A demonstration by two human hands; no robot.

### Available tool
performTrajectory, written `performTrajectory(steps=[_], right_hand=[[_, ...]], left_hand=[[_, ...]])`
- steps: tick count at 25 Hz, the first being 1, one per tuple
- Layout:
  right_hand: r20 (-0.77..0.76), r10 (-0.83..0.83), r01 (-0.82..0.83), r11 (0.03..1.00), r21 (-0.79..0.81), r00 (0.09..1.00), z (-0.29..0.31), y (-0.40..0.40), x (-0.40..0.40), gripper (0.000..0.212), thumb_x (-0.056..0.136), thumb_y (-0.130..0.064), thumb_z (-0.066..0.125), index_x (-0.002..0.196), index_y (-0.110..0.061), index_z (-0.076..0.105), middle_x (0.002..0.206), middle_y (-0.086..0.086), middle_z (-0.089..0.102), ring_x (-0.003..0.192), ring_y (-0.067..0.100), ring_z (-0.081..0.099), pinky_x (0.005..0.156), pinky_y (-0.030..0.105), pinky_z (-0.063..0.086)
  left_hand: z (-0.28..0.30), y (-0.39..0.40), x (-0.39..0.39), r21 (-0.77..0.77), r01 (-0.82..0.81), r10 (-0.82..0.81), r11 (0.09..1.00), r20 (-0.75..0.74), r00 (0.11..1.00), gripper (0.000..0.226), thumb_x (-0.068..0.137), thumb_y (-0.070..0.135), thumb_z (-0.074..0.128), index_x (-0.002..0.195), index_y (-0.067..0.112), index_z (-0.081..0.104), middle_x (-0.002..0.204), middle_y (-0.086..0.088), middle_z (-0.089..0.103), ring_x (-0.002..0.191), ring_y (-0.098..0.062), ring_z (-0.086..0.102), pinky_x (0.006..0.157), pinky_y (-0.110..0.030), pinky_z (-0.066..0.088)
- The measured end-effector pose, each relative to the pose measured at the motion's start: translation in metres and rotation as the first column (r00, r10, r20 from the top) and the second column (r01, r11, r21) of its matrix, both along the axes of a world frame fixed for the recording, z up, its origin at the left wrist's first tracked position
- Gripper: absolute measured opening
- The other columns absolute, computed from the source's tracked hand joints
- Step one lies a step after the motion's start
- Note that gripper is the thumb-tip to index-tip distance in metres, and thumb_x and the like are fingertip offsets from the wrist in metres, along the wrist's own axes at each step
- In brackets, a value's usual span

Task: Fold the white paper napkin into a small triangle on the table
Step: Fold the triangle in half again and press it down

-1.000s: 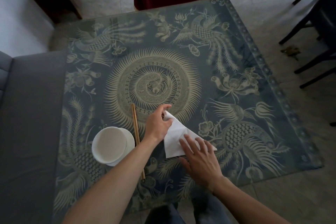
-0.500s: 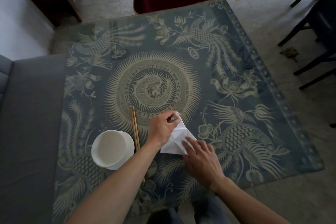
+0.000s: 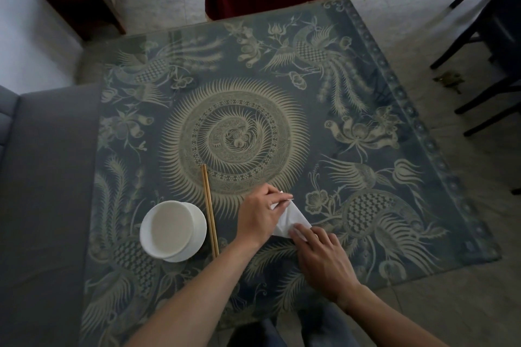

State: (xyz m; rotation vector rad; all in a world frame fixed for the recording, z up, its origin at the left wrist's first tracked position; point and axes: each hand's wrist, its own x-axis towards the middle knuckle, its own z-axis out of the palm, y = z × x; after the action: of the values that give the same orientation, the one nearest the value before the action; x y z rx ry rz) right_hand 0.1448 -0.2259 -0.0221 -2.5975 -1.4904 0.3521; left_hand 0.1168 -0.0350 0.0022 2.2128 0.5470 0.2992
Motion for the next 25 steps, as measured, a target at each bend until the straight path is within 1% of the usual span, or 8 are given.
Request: performTrajectory(steps=[4,7,10,16,18,20,22,25], right_hand=[[-0.001,0.016,-0.016,1.000,0.010,1.000,0.003,0.006,-0.004,0.057,0.078,-0.024,0.067,0.132,-0.011,0.056,0.137,0.007,0.056,0.106,0.027,0.058,0.074,0.038,0.051],[0.000,0.032,-0.032,0.999,0.039,0.999,0.006,0.001,-0.003,0.057,0.079,-0.026,0.069,0.132,-0.012,0.057,0.137,0.005,0.057,0.111,0.025,0.058,0.078,0.036,0.051],[-0.002,0.015,-0.014,0.996,0.086,1.000,0.003,-0.017,0.001,0.052,0.079,-0.023,0.070,0.129,-0.013,0.060,0.134,0.005,0.059,0.115,0.026,0.058,0.082,0.038,0.051],[0.044,0.009,-0.015,0.991,0.131,0.999,-0.007,-0.044,0.006,0.047,0.080,-0.024,0.061,0.126,-0.013,0.062,0.129,0.005,0.061,0.113,0.026,0.057,0.086,0.040,0.050],[0.043,0.015,-0.021,0.992,0.127,0.999,-0.011,-0.047,0.005,0.050,0.078,-0.024,0.064,0.127,-0.013,0.062,0.129,0.005,0.062,0.111,0.026,0.059,0.086,0.039,0.051],[0.049,0.033,-0.039,0.992,0.119,0.998,-0.013,-0.051,0.005,0.051,0.080,-0.025,0.059,0.129,-0.012,0.061,0.131,0.004,0.061,0.112,0.025,0.058,0.087,0.038,0.051],[0.050,0.046,-0.051,0.992,0.114,0.998,-0.014,-0.055,0.007,0.052,0.081,-0.027,0.052,0.130,-0.012,0.060,0.134,0.004,0.060,0.114,0.026,0.058,0.088,0.038,0.051],[0.048,0.061,-0.066,0.992,0.106,0.997,-0.016,-0.057,0.008,0.055,0.079,-0.026,0.051,0.131,-0.012,0.059,0.136,0.003,0.059,0.115,0.027,0.058,0.088,0.038,0.052]], left_hand=[[-0.004,-0.021,-0.004,0.024,0.026,-0.026,0.999,-0.023,0.999,0.017,0.088,0.018,0.073,0.104,0.021,0.076,0.094,0.006,0.073,0.087,-0.008,0.064,0.075,-0.033,0.055],[-0.007,-0.034,-0.007,0.029,0.026,-0.024,0.999,-0.072,0.997,0.016,0.090,0.020,0.070,0.105,0.020,0.075,0.099,0.005,0.075,0.091,-0.010,0.066,0.080,-0.038,0.054],[-0.012,-0.042,-0.009,0.037,0.032,-0.029,0.999,-0.100,0.995,0.015,0.090,0.018,0.070,0.103,0.019,0.075,0.098,0.005,0.076,0.091,-0.011,0.067,0.081,-0.040,0.053],[-0.015,-0.045,-0.013,0.078,0.040,-0.029,0.996,-0.131,0.991,0.014,0.087,0.017,0.073,0.100,0.021,0.077,0.095,0.006,0.076,0.088,-0.011,0.068,0.076,-0.042,0.054],[-0.018,-0.047,-0.013,0.094,0.034,-0.021,0.995,-0.137,0.990,0.014,0.086,0.016,0.074,0.098,0.021,0.077,0.094,0.005,0.077,0.086,-0.012,0.069,0.074,-0.042,0.054],[-0.021,-0.050,-0.012,0.104,0.030,-0.015,0.994,-0.142,0.990,0.013,0.085,0.017,0.075,0.097,0.021,0.077,0.093,0.005,0.077,0.085,-0.013,0.069,0.074,-0.042,0.053],[-0.025,-0.054,-0.010,0.125,0.040,-0.022,0.991,-0.145,0.989,0.012,0.085,0.018,0.075,0.096,0.022,0.077,0.092,0.006,0.076,0.085,-0.013,0.069,0.074,-0.038,0.050],[-0.030,-0.060,-0.009,0.165,0.068,-0.041,0.984,-0.160,0.986,0.013,0.085,0.022,0.074,0.098,0.024,0.075,0.094,0.007,0.076,0.088,-0.014,0.067,0.076,-0.035,0.042]])
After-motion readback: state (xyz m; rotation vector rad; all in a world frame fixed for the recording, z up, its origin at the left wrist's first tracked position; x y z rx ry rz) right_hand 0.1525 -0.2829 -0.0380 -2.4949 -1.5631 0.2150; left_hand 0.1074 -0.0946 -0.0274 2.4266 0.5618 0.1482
